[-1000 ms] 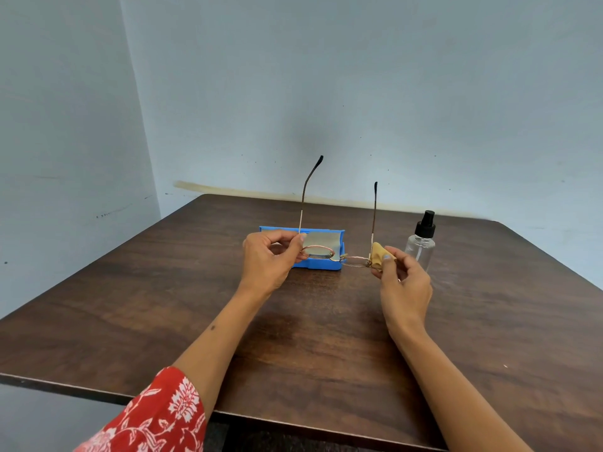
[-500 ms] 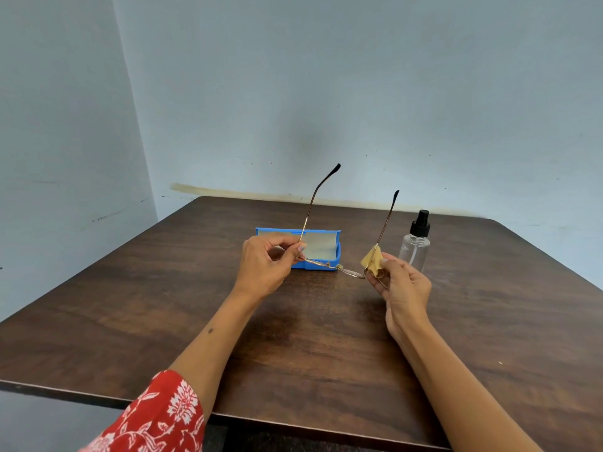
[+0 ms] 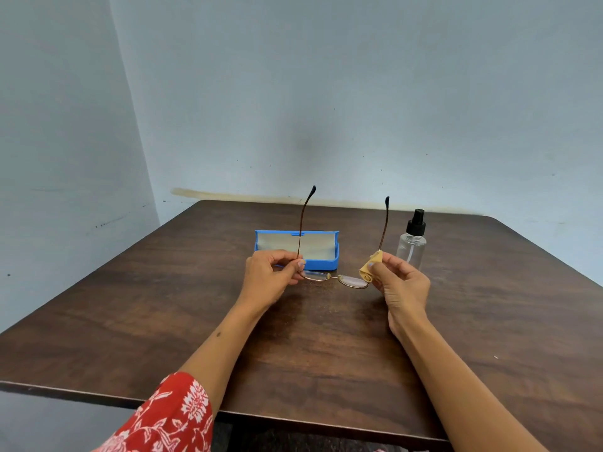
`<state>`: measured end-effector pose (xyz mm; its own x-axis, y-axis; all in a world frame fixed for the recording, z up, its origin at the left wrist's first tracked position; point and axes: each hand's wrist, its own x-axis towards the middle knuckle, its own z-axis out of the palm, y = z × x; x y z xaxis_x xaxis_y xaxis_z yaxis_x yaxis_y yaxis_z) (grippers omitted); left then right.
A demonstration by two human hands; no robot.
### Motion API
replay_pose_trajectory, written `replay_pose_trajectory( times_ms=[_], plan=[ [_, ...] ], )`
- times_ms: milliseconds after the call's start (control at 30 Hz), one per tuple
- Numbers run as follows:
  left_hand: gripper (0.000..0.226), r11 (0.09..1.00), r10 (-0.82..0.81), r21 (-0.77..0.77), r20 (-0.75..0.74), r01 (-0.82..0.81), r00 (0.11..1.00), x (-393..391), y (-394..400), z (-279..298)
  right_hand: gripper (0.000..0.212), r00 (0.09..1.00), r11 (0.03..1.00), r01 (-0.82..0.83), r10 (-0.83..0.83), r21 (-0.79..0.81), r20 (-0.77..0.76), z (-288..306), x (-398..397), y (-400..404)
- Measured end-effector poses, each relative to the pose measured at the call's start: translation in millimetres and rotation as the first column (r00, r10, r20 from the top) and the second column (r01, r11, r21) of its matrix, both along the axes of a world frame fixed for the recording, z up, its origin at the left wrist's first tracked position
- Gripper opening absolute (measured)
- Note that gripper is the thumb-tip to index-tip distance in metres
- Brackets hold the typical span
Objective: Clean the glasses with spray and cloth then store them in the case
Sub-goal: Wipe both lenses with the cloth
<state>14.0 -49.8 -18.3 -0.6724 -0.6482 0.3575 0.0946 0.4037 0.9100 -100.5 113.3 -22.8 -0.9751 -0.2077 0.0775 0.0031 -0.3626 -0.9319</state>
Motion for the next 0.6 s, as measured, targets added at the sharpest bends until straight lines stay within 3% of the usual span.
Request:
replay_pose_trajectory(
  times_ms=[200,367,600],
  plan=[
    [0.017,0.994,0.1,0.052,0.014,-0.1,0.995,0,13,-4,0.024,0.994,0.989,0.078,-0.068,0.128,-0.086,0,3,-2],
    [0.011,0.982,0.176,-0.08,0.069,-0.17,0.982,3,20,-10,0.021,0.981,0.973,0.133,-0.102,0.189,-0.164,1,6,-2],
    [0.004,0.962,0.142,-0.247,0.096,-0.115,0.985,4,23,-12,0.023,0.926,0.944,0.294,-0.243,0.148,-0.29,7,6,0]
  ],
)
